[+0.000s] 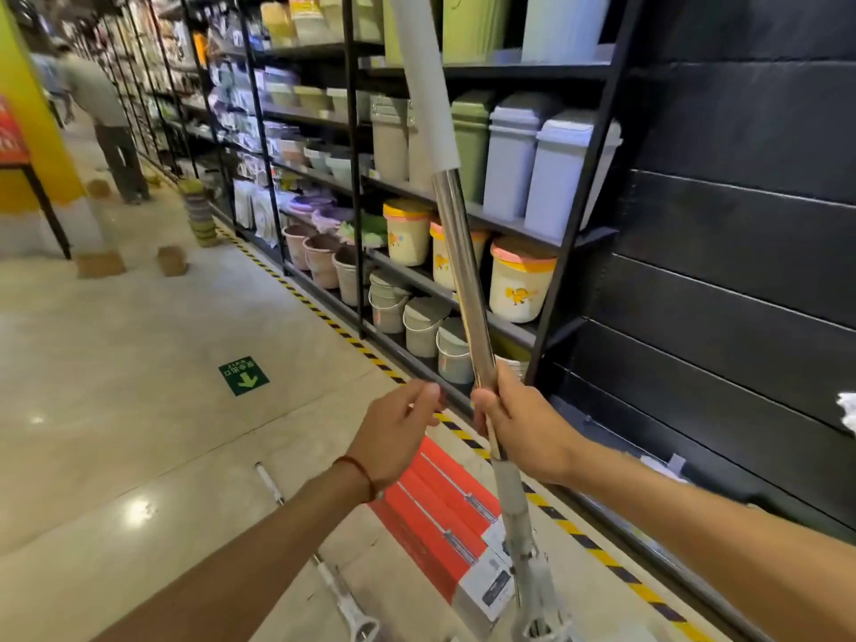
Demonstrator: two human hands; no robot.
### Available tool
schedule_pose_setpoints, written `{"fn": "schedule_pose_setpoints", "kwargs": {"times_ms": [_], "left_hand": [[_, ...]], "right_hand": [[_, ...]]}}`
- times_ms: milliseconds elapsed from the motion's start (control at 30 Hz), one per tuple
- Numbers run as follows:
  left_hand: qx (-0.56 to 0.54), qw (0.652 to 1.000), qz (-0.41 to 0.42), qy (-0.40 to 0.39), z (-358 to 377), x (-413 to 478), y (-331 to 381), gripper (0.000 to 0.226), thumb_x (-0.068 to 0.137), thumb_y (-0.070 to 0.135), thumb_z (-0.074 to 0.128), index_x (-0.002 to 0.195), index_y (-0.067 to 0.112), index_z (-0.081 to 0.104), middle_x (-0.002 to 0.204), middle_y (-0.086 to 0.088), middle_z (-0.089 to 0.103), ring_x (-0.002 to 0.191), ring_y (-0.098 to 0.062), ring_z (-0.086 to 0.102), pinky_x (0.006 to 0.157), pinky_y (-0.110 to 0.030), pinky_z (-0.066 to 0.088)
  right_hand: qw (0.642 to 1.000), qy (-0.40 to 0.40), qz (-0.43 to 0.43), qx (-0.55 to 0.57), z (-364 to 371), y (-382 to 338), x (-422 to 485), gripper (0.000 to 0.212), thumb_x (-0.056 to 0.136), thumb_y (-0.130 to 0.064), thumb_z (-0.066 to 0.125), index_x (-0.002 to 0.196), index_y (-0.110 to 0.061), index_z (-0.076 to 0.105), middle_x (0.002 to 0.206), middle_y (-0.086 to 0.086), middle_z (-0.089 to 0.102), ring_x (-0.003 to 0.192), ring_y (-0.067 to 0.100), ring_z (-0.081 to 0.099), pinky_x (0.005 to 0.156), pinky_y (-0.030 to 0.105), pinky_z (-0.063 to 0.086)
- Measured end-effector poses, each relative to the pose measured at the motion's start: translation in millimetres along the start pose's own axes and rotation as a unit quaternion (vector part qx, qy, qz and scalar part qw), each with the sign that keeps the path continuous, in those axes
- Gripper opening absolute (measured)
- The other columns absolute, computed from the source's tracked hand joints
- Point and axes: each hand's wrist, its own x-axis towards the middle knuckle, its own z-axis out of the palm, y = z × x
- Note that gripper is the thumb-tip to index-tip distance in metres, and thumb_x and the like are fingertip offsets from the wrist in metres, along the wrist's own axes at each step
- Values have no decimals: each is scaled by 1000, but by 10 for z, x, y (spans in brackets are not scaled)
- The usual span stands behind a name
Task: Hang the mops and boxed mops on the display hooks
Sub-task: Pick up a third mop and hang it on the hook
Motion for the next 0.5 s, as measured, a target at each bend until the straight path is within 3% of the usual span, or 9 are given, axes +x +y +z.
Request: {"fn": "schedule_pose_setpoints", "kwargs": {"times_ms": [67, 233, 300, 367, 500], "left_hand": [[-71, 997, 0, 9, 19, 67, 569, 38, 109, 42, 40, 108, 19, 70, 109, -1, 75, 98, -16, 72, 84, -32, 53], [-236, 971, 38, -6, 273, 34, 1919, 44, 109, 43, 35, 103, 15, 69, 103, -12, 71, 95, -24, 68, 90, -39, 55], [-258, 964, 49, -35, 433, 3, 2340, 49, 105, 51, 37, 107, 11, 67, 107, -15, 74, 96, -24, 71, 88, -38, 58], [-261, 962, 40, -67, 654, -18, 2669, 55, 102, 56, 38, 115, 9, 65, 107, -8, 77, 93, -19, 75, 88, -38, 59], [-247, 963, 9, -107, 1268, -53, 3229, 45, 106, 50, 40, 97, 12, 61, 82, -2, 69, 69, -15, 70, 79, -34, 59]], "right_hand": [[1000, -19, 8, -4, -309, -182, -222, 21, 112, -29, 38, 106, -10, 43, 89, 4, 60, 72, 11, 51, 75, 37, 53], [998, -44, 17, -37, -1004, -432, -715, 21, 113, -25, 36, 109, -5, 41, 94, 18, 60, 78, 20, 49, 86, 48, 56], [998, -39, 29, -41, -1281, -446, -895, 23, 113, -27, 37, 116, -4, 42, 102, 21, 65, 82, 22, 54, 90, 53, 57], [998, -28, 29, -39, -1551, -384, -1086, 21, 112, -25, 39, 115, -6, 45, 98, 14, 67, 84, 22, 60, 90, 50, 57], [998, -16, 30, -52, -2087, -103, -1529, 11, 111, -27, 44, 101, -24, 45, 101, 6, 70, 98, 29, 69, 96, 48, 56]]}}
